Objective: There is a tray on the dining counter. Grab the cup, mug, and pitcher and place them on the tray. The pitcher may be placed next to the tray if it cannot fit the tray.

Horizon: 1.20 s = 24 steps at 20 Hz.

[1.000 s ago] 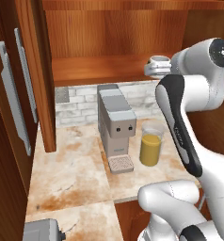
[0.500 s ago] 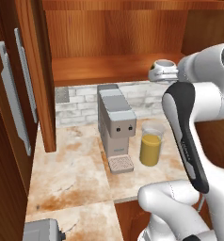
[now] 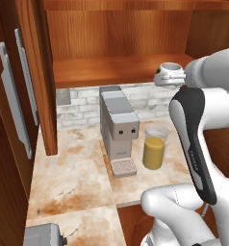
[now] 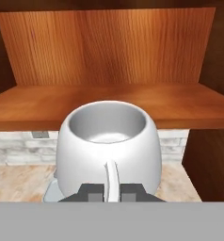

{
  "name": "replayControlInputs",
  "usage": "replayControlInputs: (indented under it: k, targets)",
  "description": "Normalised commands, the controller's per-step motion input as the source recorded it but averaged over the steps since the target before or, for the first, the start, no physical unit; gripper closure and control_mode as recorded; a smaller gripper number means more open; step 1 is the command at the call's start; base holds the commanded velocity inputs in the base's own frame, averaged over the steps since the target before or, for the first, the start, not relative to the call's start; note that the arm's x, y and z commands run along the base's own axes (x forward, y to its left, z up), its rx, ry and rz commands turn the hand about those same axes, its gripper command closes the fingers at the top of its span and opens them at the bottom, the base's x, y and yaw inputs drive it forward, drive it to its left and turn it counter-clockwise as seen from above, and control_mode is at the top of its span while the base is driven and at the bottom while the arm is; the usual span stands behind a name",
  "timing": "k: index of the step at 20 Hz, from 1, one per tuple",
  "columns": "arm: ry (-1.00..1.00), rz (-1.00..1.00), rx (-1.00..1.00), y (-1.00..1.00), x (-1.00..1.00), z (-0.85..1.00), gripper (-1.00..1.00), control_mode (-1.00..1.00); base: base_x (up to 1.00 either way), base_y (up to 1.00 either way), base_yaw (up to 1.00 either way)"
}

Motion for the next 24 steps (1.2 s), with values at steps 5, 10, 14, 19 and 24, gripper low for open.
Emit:
replayControlInputs:
  k: [5,10,14,19,24]
  targets:
    - [0.00,0.00,0.00,-0.01,-0.03,0.00,1.00,1.00,0.00,0.00,0.00]
    - [0.00,0.00,0.00,0.00,0.00,0.00,1.00,1.00,-0.08,-0.09,0.04]
    - [0.00,0.00,0.00,0.00,0.00,0.00,1.00,1.00,-0.51,-0.45,0.19]
    - [0.00,0.00,0.00,0.00,0.00,0.00,1.00,1.00,-0.67,-0.45,0.37]
    - [0.00,0.00,0.00,0.00,0.00,0.00,1.00,1.00,-0.91,-0.24,0.30]
